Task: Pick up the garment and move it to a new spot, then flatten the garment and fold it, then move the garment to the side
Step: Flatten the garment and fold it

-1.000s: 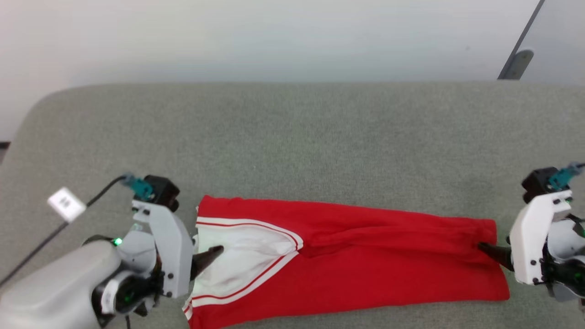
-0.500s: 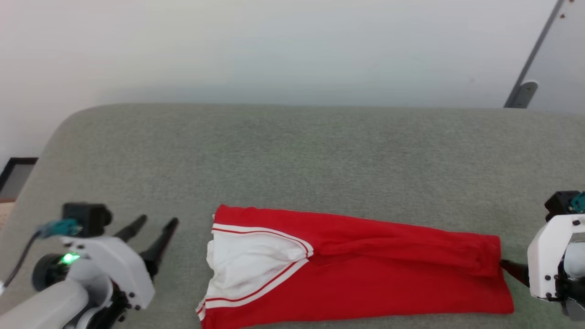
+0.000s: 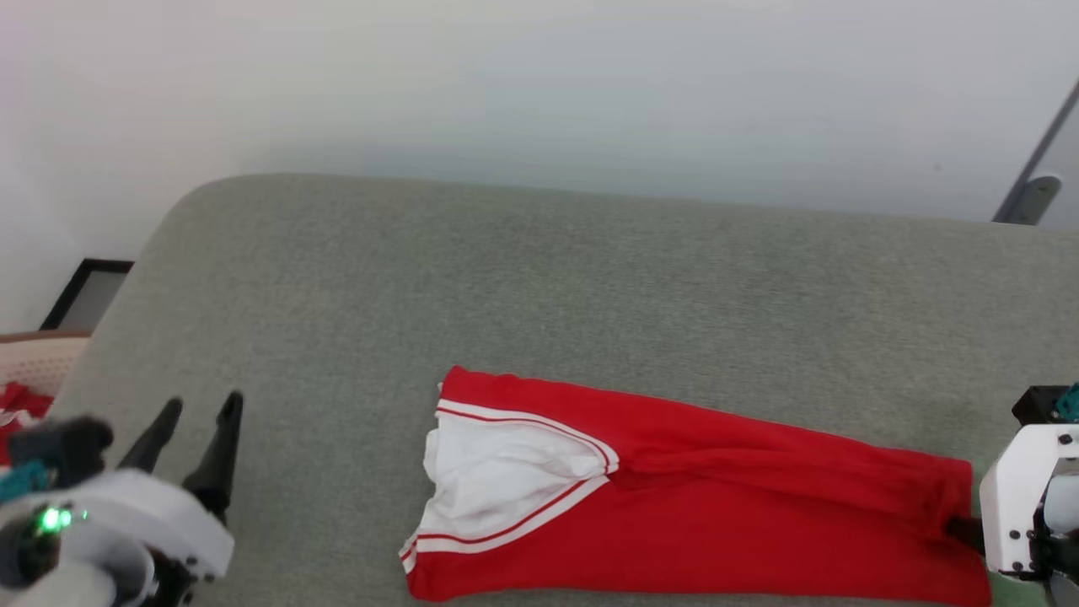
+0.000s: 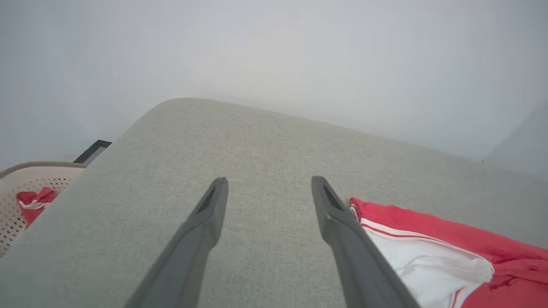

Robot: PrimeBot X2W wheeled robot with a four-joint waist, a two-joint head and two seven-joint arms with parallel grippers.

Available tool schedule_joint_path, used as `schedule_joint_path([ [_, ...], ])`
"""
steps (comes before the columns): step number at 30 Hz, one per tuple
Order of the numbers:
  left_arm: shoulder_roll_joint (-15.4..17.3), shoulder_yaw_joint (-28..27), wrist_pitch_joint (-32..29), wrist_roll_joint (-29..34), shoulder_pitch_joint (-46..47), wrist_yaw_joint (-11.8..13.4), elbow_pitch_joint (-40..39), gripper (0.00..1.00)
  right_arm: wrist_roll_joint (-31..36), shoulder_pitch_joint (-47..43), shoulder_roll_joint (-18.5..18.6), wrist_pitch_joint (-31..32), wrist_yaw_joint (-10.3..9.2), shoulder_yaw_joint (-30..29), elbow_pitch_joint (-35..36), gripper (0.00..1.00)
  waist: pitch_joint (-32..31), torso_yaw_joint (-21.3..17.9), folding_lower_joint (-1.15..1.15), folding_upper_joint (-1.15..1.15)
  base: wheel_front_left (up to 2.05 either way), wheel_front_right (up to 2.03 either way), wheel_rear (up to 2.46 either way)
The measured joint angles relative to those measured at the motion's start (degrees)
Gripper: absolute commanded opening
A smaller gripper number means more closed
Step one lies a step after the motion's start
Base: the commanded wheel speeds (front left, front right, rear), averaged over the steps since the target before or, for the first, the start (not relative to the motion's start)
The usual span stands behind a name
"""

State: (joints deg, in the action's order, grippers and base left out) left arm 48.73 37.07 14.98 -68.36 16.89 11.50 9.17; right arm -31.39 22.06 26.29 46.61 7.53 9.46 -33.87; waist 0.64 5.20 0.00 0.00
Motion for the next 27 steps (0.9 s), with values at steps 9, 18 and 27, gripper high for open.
schedule_joint_path([
  [9,-7.3,-13.5,0.0,9.3,-9.7,-4.9,0.8,1.0,-1.9,3.4,-0.7,0.3,0.0,2.2,-7.0,0.0,0.9,2.1,0.0,0.0,0.0,0.0,0.0],
  [18,-12.4,-20.1,0.0,14.6,-12.7,-8.5,2.5,1.0,-3.9,6.1,-0.8,-2.2,0.01,2.4,-11.4,0.0,1.5,2.8,0.0,0.0,0.0,0.0,0.0],
  [27,-15.0,-24.3,0.0,17.2,-13.7,-10.9,3.1,1.0,-4.5,7.6,2.5,-3.8,0.01,2.0,-13.2,0.0,1.8,1.7,0.0,0.0,0.0,0.0,0.0],
])
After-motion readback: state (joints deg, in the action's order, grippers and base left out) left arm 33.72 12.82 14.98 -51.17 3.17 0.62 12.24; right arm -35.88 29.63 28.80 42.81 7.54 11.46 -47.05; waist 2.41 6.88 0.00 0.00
